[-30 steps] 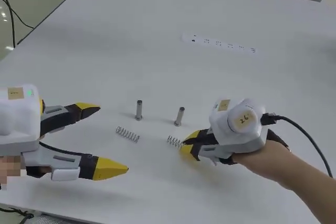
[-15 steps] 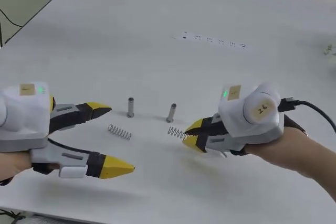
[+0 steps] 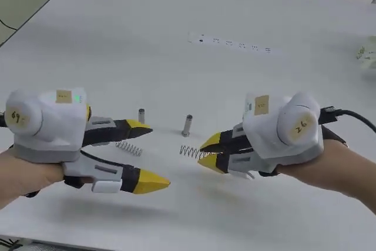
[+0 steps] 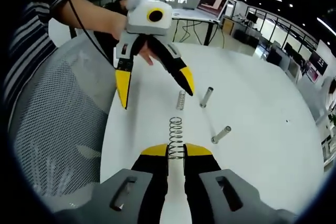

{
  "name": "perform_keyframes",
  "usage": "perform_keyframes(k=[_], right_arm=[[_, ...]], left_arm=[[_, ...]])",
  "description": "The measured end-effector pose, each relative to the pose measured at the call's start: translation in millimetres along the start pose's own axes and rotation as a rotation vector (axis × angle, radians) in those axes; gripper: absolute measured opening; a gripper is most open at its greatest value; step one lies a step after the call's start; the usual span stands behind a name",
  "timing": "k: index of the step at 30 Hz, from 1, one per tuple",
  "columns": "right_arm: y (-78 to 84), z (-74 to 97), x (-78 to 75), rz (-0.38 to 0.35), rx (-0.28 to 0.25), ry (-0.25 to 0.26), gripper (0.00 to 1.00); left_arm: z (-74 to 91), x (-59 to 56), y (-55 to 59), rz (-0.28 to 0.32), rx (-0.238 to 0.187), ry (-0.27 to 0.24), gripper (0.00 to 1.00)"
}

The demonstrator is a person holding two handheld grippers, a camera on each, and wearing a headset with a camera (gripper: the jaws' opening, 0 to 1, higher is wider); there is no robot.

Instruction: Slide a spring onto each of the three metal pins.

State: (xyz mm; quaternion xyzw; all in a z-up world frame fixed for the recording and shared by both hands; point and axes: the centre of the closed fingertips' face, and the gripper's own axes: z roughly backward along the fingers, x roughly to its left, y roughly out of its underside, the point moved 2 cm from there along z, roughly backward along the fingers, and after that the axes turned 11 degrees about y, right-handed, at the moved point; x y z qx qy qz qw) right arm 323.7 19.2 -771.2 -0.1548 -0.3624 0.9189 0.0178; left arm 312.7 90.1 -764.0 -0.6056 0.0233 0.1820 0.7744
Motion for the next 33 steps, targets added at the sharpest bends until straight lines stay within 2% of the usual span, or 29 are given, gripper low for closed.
perform_keyframes(k=[3,6,14,25,29,33], right_arm=[[-2.2,2.4,2.3,0.013,-0.008,-0.008,0.08],[-6.6,5.0,6.2,0.025,-0.023,-0.018,0.08],[-10.7,8.2,7.6,0.047,-0.037,-0.023,0.08],[-15.5,13.1,9.3,0.039,-0.062,-0.036,0.08],[-16.2,14.2,7.4,0.033,-0.066,-0.032,0.08],[-16.1,15.5,7.6,0.032,-0.065,-0.033,0.08]], left_arm=[[-6.1,0.5,-3.7,-0.017,-0.003,0.006,0.55],[-13.9,-2.6,-7.5,-0.018,-0.01,0.037,0.46],[-24.7,-8.4,-9.7,-0.035,0.017,0.1,0.26],[-29.9,-10.6,-15.6,-0.043,0.007,0.128,0.14],[-30.7,-12.9,-17.9,-0.047,-0.001,0.14,0.06],[-30.3,-13.9,-20.5,-0.061,-0.009,0.143,0.05]])
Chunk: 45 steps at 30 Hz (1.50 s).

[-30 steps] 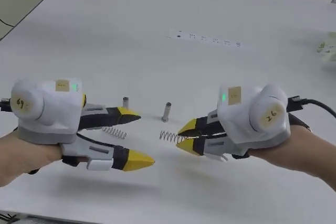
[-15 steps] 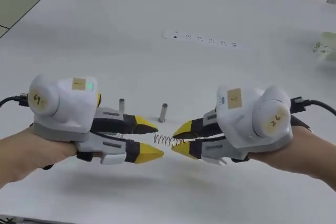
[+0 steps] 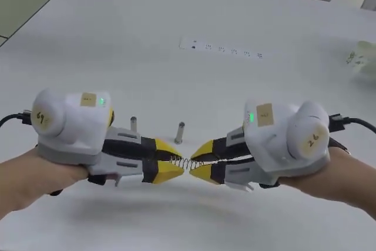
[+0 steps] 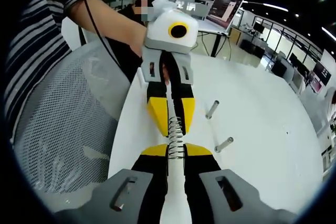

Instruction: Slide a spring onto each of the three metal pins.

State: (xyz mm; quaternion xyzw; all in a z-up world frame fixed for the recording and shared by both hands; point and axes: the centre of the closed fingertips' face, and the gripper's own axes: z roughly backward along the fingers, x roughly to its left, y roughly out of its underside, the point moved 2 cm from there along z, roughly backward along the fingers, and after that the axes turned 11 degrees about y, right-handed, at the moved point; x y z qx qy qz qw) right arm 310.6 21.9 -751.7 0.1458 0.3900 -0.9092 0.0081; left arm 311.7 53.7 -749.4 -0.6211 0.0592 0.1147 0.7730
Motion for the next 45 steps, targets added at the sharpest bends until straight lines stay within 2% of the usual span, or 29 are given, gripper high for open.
perform_keyframes(k=[12,16,19,22,27,37,41,45], right_arm=[[-2.0,1.5,5.4,0.001,-0.008,-0.013,0.08],[-1.5,3.7,7.1,-0.037,0.002,-0.031,0.08],[0.0,5.9,7.7,-0.04,0.0,-0.034,0.09],[4.6,7.8,9.1,-0.048,0.007,-0.035,0.15],[12.7,8.0,12.2,-0.047,0.016,-0.039,0.11],[9.1,7.9,12.5,-0.068,-0.017,-0.035,0.08],[3.5,12.1,10.1,-0.05,-0.038,-0.026,0.07],[-0.8,14.1,7.9,-0.031,-0.038,-0.024,0.07]], left_arm=[[1.4,-6.3,-0.4,-0.022,0.01,0.035,0.02],[0.0,-9.4,-0.6,-0.018,0.011,0.049,0.02],[-1.1,-11.5,-0.4,-0.016,0.012,0.056,0.02],[-1.1,-12.9,0.8,-0.012,0.018,0.06,0.02],[-1.2,-13.6,1.3,-0.01,0.02,0.062,0.02],[-2.8,-14.9,2.6,-0.002,0.029,0.072,0.02],[-1.8,-13.8,4.7,0.001,0.039,0.069,0.02],[-2.0,-12.5,5.1,-0.003,0.042,0.061,0.02]])
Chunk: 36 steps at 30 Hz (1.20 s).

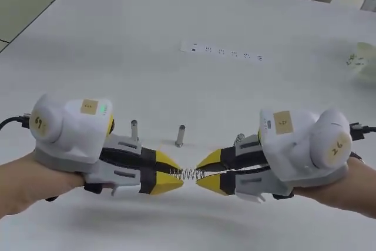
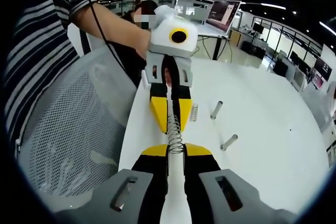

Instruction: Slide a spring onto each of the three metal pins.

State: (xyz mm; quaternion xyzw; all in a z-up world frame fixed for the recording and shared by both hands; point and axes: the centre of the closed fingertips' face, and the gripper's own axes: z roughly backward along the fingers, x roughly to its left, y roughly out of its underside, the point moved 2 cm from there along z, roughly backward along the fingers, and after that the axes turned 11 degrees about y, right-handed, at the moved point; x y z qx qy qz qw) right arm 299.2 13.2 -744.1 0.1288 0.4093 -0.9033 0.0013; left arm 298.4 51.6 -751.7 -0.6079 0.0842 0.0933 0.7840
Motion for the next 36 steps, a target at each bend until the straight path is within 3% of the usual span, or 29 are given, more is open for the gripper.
perform_keyframes(k=[10,23,30,36], right_arm=[[-18.4,4.3,1.4,0.007,-0.038,-0.016,0.07],[-43.5,-3.6,3.7,0.019,-0.099,-0.015,0.07],[-49.1,-8.1,5.1,0.042,-0.105,-0.02,0.07],[-47.9,-8.8,5.0,0.014,-0.104,-0.025,0.07]], left_arm=[[-2.7,-0.4,7.1,-0.013,0.038,-0.001,0.02],[-5.6,0.6,6.6,-0.027,0.054,-0.003,0.02],[-9.1,-0.4,4.6,-0.038,0.058,0.002,0.02],[-8.2,-1.0,6.3,-0.034,0.065,0.0,0.02]])
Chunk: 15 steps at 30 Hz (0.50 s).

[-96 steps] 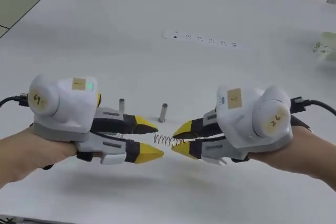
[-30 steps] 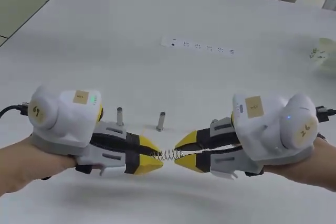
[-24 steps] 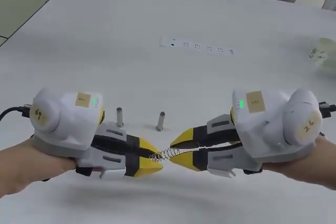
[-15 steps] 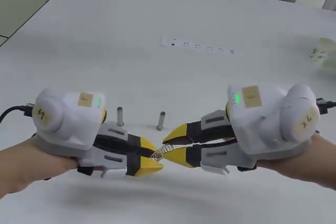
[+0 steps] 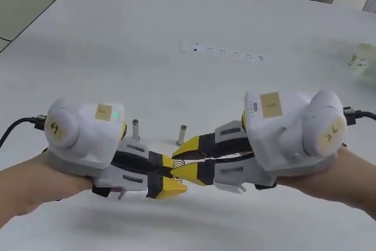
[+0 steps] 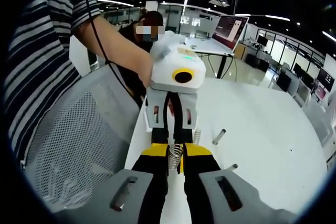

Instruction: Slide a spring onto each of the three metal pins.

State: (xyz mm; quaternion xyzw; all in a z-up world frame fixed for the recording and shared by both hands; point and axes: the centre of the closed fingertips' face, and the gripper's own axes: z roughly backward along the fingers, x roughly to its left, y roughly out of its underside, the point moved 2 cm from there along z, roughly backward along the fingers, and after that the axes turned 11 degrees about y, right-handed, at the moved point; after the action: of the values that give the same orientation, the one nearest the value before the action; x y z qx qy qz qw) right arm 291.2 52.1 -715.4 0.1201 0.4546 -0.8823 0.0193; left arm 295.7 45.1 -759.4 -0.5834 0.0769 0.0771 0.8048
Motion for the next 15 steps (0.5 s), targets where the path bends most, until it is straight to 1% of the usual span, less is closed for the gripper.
perform_keyframes(k=[12,13,15], right_arm=[[-2.1,2.4,-2.0,-0.005,-0.003,0.006,0.07],[-2.3,2.5,-1.8,-0.005,-0.004,0.005,0.07],[-2.7,2.3,-1.5,-0.007,-0.005,0.004,0.07]], left_arm=[[0.2,0.5,-3.0,0.014,-0.019,-0.006,0.03],[0.2,0.5,-2.3,0.018,-0.017,-0.006,0.04],[0.0,0.5,-0.9,0.023,-0.014,-0.008,0.08]])
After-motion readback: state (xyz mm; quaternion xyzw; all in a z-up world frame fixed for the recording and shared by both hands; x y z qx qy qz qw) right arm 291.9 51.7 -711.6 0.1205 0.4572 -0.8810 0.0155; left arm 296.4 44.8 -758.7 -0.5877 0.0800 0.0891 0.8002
